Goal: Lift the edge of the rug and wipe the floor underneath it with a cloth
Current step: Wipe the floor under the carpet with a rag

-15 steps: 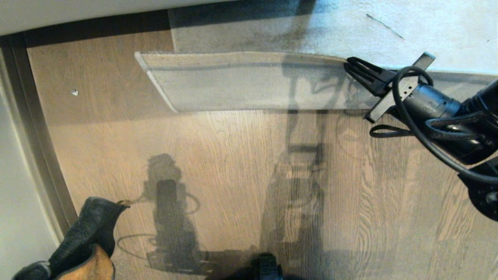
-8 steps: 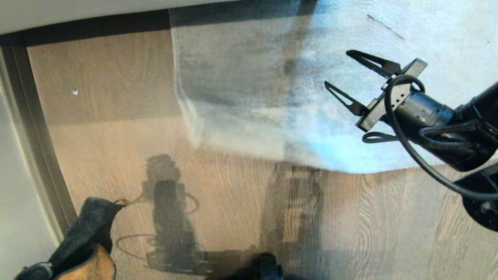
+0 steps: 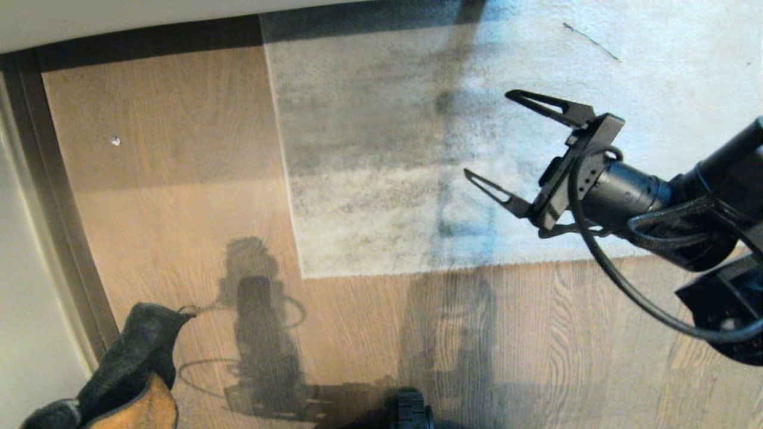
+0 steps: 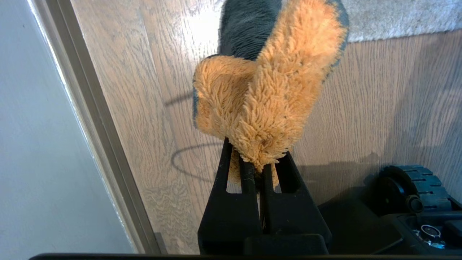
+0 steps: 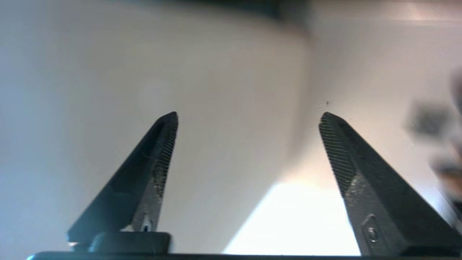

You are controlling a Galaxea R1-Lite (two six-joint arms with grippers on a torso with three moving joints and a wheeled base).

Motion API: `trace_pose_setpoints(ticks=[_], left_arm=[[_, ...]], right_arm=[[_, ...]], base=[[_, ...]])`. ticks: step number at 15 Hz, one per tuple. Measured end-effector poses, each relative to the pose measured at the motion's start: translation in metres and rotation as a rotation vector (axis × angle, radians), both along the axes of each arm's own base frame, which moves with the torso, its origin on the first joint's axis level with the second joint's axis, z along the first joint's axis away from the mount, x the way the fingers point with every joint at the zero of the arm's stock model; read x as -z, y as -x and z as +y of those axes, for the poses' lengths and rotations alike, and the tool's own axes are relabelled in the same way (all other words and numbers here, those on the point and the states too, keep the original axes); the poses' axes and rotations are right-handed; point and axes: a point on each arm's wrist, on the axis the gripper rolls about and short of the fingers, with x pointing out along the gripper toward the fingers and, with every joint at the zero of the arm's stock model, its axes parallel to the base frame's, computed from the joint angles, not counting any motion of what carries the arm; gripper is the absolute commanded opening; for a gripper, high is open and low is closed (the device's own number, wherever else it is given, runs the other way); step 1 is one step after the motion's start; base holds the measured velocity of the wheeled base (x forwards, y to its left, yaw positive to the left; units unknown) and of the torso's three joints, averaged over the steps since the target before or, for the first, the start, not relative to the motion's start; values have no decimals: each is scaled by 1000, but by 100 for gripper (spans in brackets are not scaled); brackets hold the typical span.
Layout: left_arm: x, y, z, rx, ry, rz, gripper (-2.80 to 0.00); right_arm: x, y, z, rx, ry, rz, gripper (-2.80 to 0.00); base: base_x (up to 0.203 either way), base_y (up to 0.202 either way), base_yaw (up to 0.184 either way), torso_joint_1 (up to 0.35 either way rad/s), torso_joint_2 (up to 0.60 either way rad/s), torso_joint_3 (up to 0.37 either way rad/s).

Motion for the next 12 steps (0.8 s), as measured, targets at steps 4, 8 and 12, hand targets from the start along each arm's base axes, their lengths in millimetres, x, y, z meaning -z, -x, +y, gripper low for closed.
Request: trace_pose_setpoints(ticks=[4, 8, 12], left_arm=[[0, 0, 0, 0, 0, 0, -280], [0, 0, 0, 0, 0, 0, -280], [0, 0, 0, -1, 0, 0, -280]], right_arm=[[12, 18, 30, -237, 121, -104, 0], [34, 36, 56, -367, 195, -188, 0], [58, 56, 75, -417, 258, -326, 0]], base=[[0, 0, 0, 0, 0, 0], [0, 0, 0, 0, 0, 0], [0, 0, 0, 0, 0, 0]])
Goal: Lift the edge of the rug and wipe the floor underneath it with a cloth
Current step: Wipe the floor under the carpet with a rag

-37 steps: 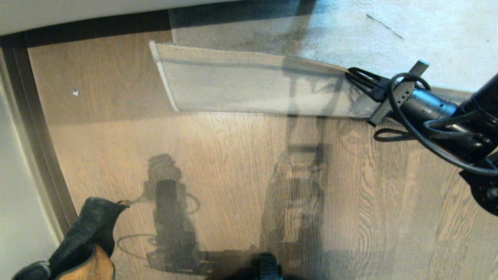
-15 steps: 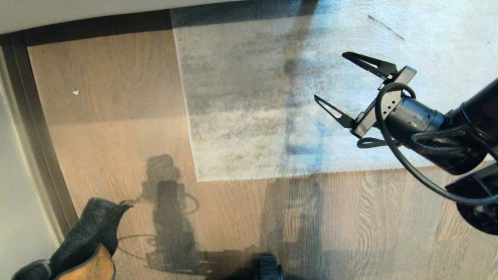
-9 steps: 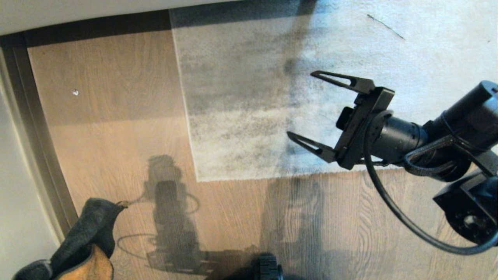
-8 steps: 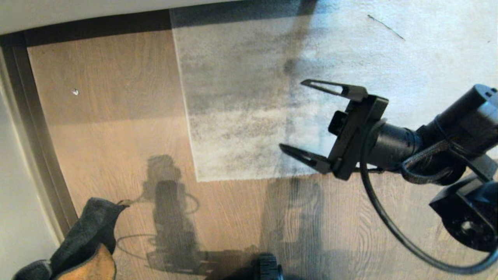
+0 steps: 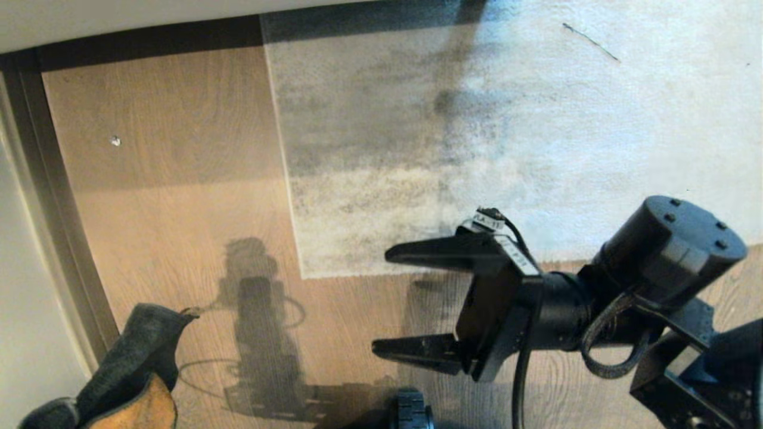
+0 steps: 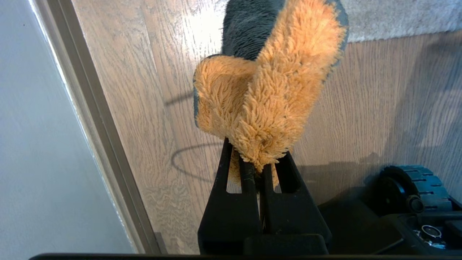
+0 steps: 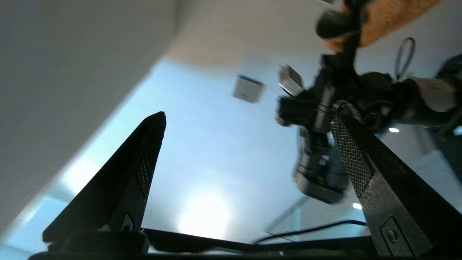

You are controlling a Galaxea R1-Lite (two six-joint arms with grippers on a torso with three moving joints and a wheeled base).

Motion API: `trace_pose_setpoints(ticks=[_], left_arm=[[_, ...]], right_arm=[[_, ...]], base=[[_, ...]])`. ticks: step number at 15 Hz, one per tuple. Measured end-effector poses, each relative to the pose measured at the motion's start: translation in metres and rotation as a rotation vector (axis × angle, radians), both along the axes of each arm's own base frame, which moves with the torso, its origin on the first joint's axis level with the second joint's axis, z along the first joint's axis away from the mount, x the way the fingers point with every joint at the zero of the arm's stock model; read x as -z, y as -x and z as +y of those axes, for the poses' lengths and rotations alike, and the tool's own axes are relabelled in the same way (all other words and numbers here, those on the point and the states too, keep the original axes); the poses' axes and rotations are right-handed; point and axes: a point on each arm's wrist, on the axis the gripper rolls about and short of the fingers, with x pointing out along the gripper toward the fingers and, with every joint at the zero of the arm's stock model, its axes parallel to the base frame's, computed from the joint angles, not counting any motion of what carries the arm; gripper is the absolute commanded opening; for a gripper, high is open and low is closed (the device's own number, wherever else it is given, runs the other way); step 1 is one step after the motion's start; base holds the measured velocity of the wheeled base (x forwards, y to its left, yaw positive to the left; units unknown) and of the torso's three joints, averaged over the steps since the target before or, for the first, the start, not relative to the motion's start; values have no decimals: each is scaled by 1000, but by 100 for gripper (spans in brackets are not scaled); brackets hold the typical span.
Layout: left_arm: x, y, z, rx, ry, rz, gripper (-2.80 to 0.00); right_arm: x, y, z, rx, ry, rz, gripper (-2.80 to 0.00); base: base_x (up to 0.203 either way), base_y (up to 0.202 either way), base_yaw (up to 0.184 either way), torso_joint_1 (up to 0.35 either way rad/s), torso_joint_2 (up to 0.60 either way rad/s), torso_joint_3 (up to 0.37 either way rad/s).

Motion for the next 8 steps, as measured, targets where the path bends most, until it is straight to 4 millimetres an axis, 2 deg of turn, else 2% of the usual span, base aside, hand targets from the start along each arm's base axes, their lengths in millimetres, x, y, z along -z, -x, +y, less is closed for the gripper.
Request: trace_pose_setpoints(ticks=[2, 3, 8], left_arm=[[0, 0, 0, 0, 0, -1, -280], [0, 0, 0, 1, 0, -1, -280], [0, 0, 0, 1, 0, -1, -280]], right_arm=[[13, 7, 6, -12, 18, -87, 0], [17, 9, 7, -16, 24, -109, -280], [28, 12, 7, -53, 65, -88, -280]], base=[[0, 0, 0, 0, 0, 0], [0, 0, 0, 0, 0, 0], [0, 0, 0, 0, 0, 0]])
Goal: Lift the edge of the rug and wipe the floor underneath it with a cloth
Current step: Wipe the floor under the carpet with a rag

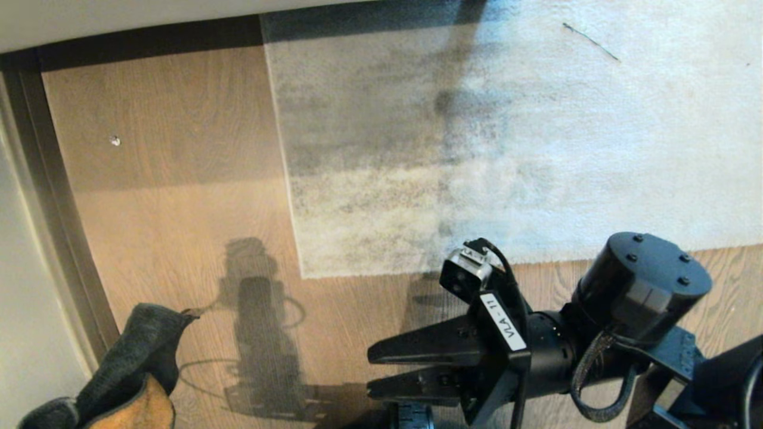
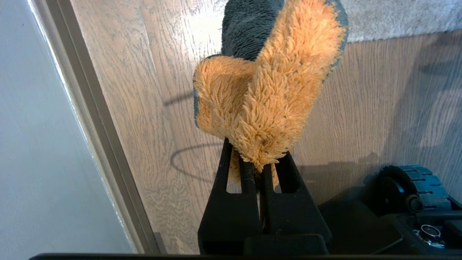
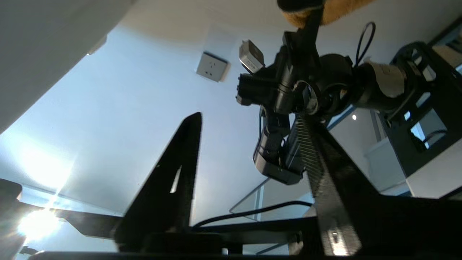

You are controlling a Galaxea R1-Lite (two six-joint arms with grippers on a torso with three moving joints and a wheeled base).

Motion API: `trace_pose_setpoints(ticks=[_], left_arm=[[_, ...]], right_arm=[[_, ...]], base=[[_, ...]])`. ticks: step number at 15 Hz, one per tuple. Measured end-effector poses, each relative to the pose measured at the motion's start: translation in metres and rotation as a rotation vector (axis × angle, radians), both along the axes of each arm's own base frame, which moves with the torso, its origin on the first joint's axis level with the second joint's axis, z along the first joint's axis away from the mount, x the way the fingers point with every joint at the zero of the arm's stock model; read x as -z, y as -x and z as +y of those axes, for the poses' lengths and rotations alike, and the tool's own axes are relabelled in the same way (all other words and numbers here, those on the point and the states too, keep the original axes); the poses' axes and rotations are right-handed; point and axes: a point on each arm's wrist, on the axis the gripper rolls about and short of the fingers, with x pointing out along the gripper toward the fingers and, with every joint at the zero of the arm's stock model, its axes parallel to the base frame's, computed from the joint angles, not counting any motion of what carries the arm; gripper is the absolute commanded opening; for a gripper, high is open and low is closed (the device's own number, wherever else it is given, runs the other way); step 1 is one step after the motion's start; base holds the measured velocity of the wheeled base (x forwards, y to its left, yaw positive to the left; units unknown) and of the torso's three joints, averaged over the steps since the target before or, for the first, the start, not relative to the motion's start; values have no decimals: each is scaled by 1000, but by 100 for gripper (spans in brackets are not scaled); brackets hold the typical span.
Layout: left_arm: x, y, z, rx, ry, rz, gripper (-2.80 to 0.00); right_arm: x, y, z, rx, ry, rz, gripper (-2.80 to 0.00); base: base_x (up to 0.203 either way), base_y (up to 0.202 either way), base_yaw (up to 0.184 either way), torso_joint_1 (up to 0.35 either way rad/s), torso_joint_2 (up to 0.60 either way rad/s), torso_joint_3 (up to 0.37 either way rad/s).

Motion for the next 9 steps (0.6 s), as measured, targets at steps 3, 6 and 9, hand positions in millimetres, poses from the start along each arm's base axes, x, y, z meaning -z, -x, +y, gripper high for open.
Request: trace_pose_setpoints(ticks=[3, 6, 9], left_arm=[[0, 0, 0, -1, 0, 0, -280], [0, 0, 0, -1, 0, 0, -280], [0, 0, 0, -1, 0, 0, -280]], right_arm=[[9, -2, 2, 19, 53, 50, -280], [12, -6, 4, 48, 103, 96, -280], [10, -16, 4, 116, 169, 150, -280]], base=[[0, 0, 0, 0, 0, 0], [0, 0, 0, 0, 0, 0], [0, 0, 0, 0, 0, 0]])
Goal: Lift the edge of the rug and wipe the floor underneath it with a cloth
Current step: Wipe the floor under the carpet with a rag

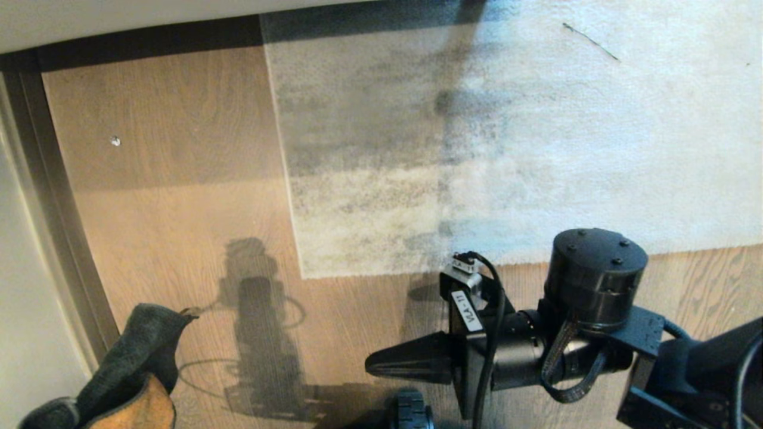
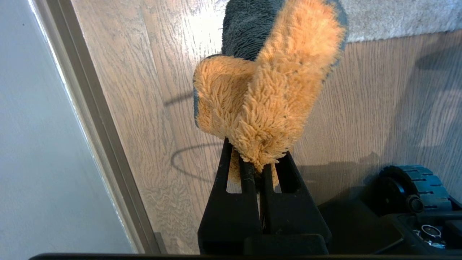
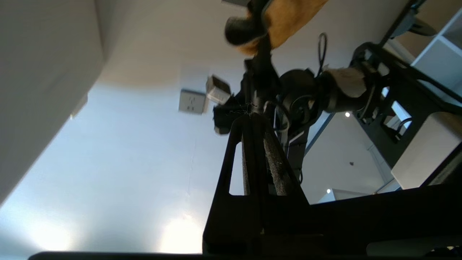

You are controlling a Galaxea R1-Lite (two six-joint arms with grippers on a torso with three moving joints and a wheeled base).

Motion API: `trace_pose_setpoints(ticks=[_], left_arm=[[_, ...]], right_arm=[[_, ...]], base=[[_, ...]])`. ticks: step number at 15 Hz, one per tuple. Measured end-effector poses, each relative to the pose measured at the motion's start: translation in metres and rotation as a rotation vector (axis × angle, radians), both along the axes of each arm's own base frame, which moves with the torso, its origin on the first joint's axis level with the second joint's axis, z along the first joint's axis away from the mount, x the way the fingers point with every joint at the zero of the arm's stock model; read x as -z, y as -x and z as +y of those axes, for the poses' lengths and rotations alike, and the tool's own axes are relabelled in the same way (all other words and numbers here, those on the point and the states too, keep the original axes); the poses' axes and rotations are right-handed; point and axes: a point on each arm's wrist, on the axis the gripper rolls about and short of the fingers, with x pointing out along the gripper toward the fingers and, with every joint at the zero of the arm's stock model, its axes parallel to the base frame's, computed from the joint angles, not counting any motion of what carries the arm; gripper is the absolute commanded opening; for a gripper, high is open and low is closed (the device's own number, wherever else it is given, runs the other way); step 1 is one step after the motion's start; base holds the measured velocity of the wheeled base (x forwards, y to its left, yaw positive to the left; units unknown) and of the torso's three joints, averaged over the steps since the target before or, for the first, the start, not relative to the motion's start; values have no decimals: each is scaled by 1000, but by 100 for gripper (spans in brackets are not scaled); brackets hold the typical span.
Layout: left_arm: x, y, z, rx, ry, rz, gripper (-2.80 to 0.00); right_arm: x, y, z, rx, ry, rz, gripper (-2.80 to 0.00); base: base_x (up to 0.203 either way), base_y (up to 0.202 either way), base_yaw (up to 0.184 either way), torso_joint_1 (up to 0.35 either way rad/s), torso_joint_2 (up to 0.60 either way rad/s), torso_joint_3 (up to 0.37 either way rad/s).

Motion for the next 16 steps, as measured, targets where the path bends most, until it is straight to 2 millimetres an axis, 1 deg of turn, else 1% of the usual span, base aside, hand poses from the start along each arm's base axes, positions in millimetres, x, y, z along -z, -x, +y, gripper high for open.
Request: trace_pose_setpoints(ticks=[2, 5, 6, 7, 8, 10, 12, 14, 16], left_arm=[[0, 0, 0, 0, 0, 0, -280], [0, 0, 0, 1, 0, 0, -280], [0, 0, 0, 1, 0, 0, -280], [0, 0, 0, 1, 0, 0, -280], [0, 0, 0, 0, 0, 0, -280], [0, 0, 0, 0, 0, 0, -280], [0, 0, 0, 1, 0, 0, -280], [0, 0, 0, 1, 0, 0, -280], [0, 0, 0, 0, 0, 0, -280]], right_arm=[[-3, -9, -3, 55, 64, 6, -280], [-8, -20, -2, 161, 236, -34, -280], [-12, -22, 0, 186, 310, -56, -280], [-16, -20, 5, 200, 387, -79, -280], [-17, -13, 11, 207, 463, -91, -280], [-16, 10, 29, 228, 605, -121, -280], [-16, 31, 48, 274, 652, -169, -280], [-6, 45, 65, 365, 723, -231, -280], [12, 50, 77, 483, 823, -304, -280]], base=[[0, 0, 0, 0, 0, 0], [0, 0, 0, 0, 0, 0], [0, 0, 0, 0, 0, 0], [0, 0, 0, 0, 0, 0], [0, 0, 0, 0, 0, 0], [0, 0, 0, 0, 0, 0], [0, 0, 0, 0, 0, 0], [0, 0, 0, 0, 0, 0], [0, 0, 0, 0, 0, 0]])
